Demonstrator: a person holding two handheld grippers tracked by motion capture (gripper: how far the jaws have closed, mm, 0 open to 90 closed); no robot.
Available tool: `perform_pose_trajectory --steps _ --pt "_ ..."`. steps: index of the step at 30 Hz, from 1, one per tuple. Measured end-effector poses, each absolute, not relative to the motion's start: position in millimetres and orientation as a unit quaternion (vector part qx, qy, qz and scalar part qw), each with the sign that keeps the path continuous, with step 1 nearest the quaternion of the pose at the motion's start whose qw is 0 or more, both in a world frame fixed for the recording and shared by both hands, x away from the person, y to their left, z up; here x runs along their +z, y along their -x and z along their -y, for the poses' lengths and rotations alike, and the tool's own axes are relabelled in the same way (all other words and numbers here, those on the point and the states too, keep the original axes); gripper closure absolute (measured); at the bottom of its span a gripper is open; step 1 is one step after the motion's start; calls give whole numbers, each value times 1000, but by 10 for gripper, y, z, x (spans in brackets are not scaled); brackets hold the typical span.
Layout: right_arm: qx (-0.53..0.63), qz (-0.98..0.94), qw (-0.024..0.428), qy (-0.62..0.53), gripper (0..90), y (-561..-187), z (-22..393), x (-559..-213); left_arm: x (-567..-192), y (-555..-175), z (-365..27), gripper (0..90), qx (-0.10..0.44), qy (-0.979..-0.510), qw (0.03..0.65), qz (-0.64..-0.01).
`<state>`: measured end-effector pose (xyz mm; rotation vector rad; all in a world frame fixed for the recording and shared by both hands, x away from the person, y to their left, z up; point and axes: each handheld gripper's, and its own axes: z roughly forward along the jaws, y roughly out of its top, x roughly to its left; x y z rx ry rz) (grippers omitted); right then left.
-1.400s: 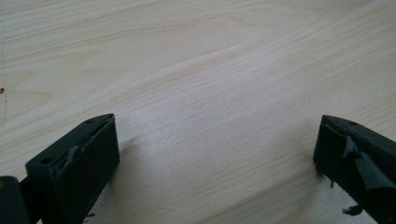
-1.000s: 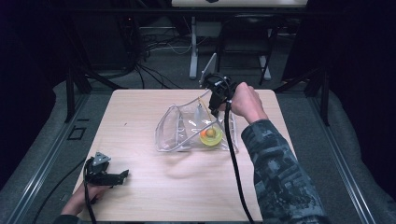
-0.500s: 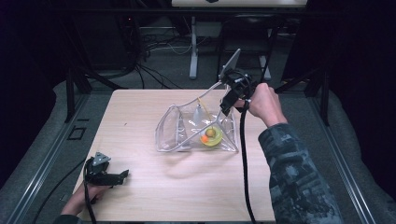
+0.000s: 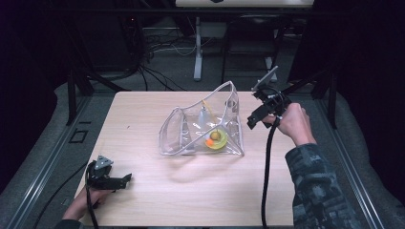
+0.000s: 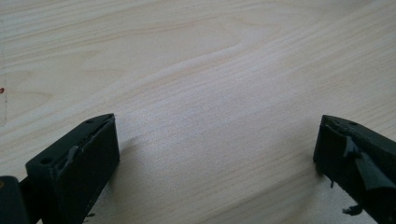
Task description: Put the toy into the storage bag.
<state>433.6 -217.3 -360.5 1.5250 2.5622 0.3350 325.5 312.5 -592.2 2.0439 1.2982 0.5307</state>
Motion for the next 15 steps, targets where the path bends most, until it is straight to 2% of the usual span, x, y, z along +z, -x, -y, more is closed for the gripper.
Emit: perform_pose_trajectory --steps 15 --pt "111 -833 50 -539 0 -3894 2699 -4337 -5927 -3256 -3123 3 205 -778 326 -495"
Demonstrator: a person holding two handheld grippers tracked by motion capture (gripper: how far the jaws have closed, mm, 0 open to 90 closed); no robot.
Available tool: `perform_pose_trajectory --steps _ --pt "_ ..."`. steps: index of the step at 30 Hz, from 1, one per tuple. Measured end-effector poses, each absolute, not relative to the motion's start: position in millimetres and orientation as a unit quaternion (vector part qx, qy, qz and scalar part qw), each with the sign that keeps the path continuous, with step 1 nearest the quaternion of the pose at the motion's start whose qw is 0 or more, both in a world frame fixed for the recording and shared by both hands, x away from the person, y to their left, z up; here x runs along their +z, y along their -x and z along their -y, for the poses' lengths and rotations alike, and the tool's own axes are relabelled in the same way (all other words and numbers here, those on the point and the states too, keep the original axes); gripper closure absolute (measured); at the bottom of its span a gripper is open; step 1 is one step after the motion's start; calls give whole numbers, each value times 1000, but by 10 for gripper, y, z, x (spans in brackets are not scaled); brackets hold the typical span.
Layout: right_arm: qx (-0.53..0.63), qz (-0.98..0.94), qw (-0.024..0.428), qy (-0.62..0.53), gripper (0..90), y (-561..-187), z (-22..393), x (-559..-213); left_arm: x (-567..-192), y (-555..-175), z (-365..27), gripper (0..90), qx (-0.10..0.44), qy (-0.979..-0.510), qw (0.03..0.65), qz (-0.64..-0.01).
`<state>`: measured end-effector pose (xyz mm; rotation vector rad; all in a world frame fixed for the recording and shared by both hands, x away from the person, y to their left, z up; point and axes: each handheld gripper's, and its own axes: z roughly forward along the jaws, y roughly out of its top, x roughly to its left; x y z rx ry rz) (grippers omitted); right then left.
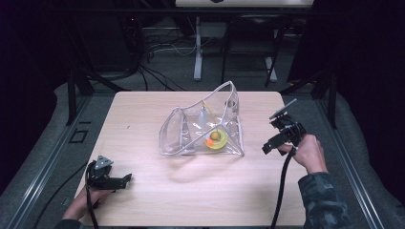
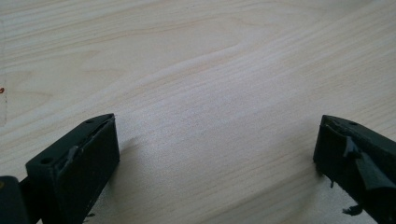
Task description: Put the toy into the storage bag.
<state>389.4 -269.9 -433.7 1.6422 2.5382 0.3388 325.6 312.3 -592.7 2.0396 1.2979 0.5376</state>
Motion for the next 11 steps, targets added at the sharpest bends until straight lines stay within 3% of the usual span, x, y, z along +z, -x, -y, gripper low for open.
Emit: perform_pose_trajectory --steps 11 --pt "91 -837 48 -537 0 -3481 2849 -4930 -5927 -3255 -3126 5 204 -778 328 -496"
